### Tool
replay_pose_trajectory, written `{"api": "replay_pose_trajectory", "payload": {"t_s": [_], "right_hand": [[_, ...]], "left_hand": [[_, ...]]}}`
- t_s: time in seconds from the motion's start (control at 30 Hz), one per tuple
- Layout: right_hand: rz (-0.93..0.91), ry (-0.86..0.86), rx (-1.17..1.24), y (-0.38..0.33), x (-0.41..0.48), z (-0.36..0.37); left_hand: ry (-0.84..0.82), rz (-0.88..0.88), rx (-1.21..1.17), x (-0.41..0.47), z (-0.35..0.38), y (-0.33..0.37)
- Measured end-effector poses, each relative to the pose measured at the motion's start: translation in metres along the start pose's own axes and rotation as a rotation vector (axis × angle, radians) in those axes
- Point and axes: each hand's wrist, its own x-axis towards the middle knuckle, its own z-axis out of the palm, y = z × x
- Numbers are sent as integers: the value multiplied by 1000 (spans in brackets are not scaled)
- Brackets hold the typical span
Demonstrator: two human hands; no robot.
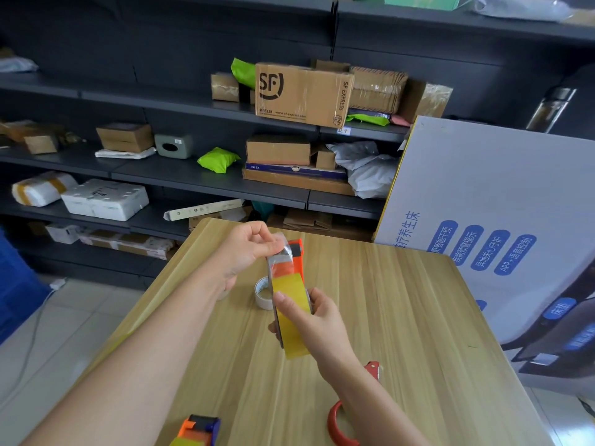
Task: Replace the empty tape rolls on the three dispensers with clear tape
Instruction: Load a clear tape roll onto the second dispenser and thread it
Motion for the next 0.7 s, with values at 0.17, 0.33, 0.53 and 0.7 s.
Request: {"api": "replay_pose_trajectory", "payload": {"t_s": [0.17, 0.33, 0.53, 0.7], "right_hand": [[47, -26, -8, -3, 1, -3], [42, -43, 2, -5, -4, -4], [27, -96, 67, -13, -14, -4], [40, -116, 85, -20, -19, -9]], "left_hand": [[-40, 113, 170, -4, 1, 13], [-87, 243, 420, -1, 3, 30], [-72, 294, 477, 5, 12, 35], [-12, 343, 443, 5, 21, 34]]}}
